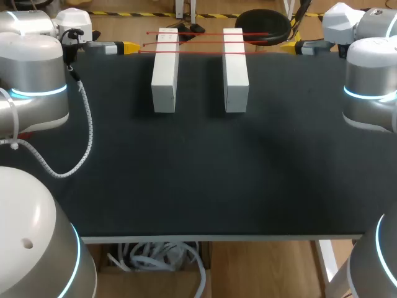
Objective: Grab the tape and strap the tape.
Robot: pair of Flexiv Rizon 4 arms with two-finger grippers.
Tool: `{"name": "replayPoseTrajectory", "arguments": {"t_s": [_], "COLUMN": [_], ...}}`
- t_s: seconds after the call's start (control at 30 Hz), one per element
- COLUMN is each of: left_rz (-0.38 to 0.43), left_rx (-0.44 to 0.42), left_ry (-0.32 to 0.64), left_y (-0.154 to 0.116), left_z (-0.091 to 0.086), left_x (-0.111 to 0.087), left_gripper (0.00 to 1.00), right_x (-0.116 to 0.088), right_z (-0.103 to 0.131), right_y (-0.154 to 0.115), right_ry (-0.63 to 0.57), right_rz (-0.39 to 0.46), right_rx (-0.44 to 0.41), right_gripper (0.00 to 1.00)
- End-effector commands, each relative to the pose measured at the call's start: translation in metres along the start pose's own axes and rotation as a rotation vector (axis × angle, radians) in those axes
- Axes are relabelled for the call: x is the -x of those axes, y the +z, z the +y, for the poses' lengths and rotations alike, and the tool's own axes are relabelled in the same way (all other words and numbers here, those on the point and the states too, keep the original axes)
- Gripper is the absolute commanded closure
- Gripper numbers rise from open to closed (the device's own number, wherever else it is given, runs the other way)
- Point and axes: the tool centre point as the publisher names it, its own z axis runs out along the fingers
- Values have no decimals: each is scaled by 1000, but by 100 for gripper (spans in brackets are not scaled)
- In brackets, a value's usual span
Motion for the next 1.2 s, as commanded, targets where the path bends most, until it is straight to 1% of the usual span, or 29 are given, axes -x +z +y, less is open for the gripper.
{"name": "replayPoseTrajectory", "arguments": {"t_s": [0.03,0.67,0.73,0.93,1.0,1.13,1.2], "left_rz": [0,7,36,124,168,240,270], "left_rx": [0,-8,-29,-52,-75,-102,-99], "left_ry": [0,9,36,99,120,208,257], "left_y": [0,0,-1,3,4,8,11], "left_z": [0,0,-1,-2,-2,0,0], "left_x": [0,0,0,-3,-4,-9,-11], "left_gripper": [0,0,0,0,0,0,0], "right_x": [0,0,0,0,0,0,0], "right_z": [0,0,0,0,0,0,0], "right_y": [0,0,0,0,0,0,0], "right_ry": [0,0,0,0,0,0,0], "right_rz": [0,0,0,0,0,0,0], "right_rx": [0,0,0,0,0,0,0], "right_gripper": [0,0,0,0,0,0,0]}}
